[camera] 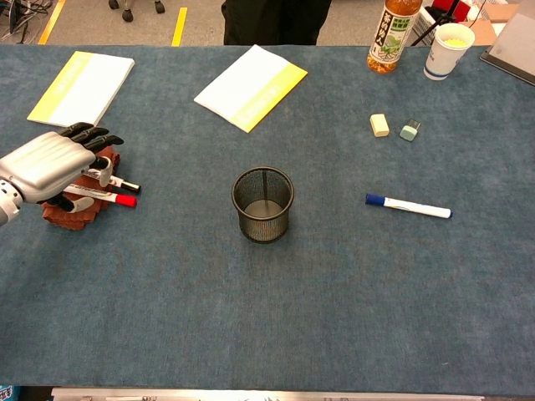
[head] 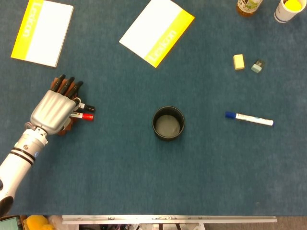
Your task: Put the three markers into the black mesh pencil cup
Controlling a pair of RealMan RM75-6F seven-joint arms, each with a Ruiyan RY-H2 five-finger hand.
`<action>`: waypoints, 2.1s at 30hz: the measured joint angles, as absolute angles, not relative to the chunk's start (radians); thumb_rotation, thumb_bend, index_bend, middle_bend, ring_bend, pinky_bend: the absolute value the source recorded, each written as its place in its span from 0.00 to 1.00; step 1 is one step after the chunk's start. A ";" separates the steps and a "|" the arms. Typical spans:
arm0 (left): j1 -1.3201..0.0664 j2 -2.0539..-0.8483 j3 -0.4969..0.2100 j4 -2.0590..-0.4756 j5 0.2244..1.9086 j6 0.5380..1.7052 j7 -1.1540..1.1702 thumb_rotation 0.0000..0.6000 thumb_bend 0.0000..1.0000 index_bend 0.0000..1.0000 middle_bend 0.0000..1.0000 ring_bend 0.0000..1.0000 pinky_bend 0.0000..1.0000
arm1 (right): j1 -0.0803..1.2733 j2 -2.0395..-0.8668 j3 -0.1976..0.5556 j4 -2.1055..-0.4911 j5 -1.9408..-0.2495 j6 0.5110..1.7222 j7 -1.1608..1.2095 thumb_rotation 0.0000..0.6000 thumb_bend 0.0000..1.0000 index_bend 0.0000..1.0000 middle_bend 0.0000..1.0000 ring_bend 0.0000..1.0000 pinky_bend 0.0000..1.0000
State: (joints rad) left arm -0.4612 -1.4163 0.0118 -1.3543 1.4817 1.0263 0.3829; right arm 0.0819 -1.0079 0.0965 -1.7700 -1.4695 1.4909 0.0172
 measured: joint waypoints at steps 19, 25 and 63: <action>-0.467 -1.453 0.027 -1.301 1.477 1.030 0.371 1.00 0.25 0.48 0.08 0.00 0.00 | 0.077 -1.001 0.098 -1.778 -1.465 1.492 0.015 1.00 0.34 0.06 0.02 0.00 0.05; -0.464 -1.457 0.031 -1.289 1.476 1.037 0.364 1.00 0.25 0.51 0.08 0.00 0.00 | 0.077 -0.998 0.097 -1.780 -1.465 1.489 0.017 1.00 0.34 0.06 0.02 0.00 0.05; -0.464 -1.416 0.036 -1.354 1.483 1.061 0.295 1.00 0.25 0.61 0.11 0.00 0.00 | 0.071 -0.989 0.108 -1.791 -1.483 1.518 0.034 1.00 0.34 0.08 0.03 0.00 0.05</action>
